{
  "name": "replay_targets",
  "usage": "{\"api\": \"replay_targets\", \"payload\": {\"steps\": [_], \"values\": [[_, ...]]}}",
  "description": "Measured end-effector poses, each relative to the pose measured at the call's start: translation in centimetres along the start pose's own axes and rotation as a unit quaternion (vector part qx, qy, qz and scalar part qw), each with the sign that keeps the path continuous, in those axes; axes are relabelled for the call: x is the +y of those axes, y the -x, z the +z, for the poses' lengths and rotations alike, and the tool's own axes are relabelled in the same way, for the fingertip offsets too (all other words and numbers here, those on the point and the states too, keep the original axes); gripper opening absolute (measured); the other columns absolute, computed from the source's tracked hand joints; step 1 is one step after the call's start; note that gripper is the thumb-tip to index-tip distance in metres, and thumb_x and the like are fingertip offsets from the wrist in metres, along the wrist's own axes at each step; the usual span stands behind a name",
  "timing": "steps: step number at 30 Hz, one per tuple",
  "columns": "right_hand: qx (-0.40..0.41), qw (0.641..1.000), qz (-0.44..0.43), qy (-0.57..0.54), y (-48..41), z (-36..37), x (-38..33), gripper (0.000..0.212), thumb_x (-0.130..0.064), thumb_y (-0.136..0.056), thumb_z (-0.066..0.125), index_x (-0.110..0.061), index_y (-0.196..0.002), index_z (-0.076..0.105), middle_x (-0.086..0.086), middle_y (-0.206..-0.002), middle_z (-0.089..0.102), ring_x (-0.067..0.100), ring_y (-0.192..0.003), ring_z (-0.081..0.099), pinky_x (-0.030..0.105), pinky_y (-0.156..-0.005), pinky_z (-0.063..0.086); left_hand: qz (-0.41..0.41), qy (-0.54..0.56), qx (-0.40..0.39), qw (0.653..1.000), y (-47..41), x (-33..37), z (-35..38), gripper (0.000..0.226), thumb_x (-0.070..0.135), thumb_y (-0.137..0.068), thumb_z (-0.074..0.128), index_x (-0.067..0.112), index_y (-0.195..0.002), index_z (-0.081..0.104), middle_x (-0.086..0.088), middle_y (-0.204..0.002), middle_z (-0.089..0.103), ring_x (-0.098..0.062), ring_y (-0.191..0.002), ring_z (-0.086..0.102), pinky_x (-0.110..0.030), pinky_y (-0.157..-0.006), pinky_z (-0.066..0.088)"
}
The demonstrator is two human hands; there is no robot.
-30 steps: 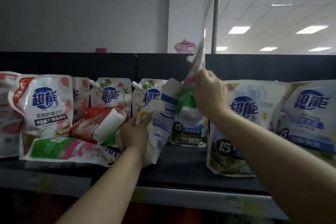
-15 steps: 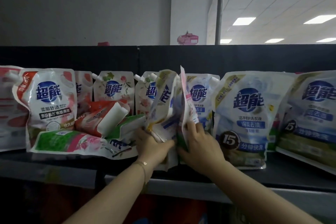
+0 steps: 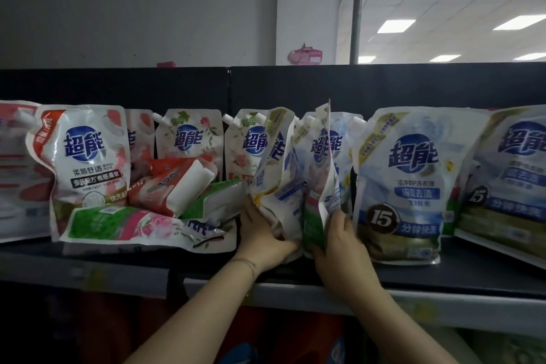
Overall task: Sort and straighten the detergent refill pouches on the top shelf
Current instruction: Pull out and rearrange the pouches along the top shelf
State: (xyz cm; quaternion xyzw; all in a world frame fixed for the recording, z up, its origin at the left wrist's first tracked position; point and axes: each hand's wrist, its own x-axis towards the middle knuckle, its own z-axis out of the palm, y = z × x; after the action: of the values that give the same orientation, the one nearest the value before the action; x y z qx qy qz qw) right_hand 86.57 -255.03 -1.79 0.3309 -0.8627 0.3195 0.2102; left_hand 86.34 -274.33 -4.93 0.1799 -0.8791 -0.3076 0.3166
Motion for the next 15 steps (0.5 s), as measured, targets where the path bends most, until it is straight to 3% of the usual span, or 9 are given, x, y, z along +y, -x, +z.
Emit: {"api": "replay_targets", "payload": {"steps": [4, 8, 15], "values": [[0.001, 1.0, 0.007, -0.027, 0.9, 0.4, 0.5, 0.058, -0.024, -0.093, 0.055, -0.014, -0.136, 0.018, 0.01, -0.133, 0.036, 0.031, -0.114, 0.051, 0.038, -0.087, 0.047, 0.015, 0.067, 0.008, 0.998, 1.8, 0.4, -1.0, 0.137, 0.079, -0.038, 0.074, 0.035, -0.15, 0.009, 0.003, -0.147, 0.034, -0.017, -0.135, 0.035, -0.04, -0.111, 0.037], [-0.002, 0.999, 0.015, -0.048, 1.0, 0.3, 0.6, 0.058, -0.021, -0.093, 0.054, -0.014, -0.137, 0.017, 0.012, -0.136, 0.033, 0.034, -0.117, 0.048, 0.042, -0.091, 0.045, 0.021, 0.08, 0.002, 0.997, 2.8, 1.5, -2.0, 0.144, 0.078, -0.034, 0.076, 0.033, -0.15, 0.003, 0.003, -0.15, 0.027, -0.017, -0.138, 0.03, -0.041, -0.114, 0.031], [-0.005, 0.998, 0.022, -0.062, 1.2, 0.3, 0.6, 0.051, -0.017, -0.092, 0.052, -0.014, -0.133, 0.021, 0.013, -0.133, 0.037, 0.037, -0.118, 0.048, 0.044, -0.088, 0.047, 0.015, 0.111, -0.007, 0.994, 3.6, 2.7, -2.8, 0.135, 0.069, -0.039, 0.083, 0.034, -0.148, 0.012, 0.005, -0.145, 0.035, -0.014, -0.134, 0.037, -0.04, -0.113, 0.035]]}}
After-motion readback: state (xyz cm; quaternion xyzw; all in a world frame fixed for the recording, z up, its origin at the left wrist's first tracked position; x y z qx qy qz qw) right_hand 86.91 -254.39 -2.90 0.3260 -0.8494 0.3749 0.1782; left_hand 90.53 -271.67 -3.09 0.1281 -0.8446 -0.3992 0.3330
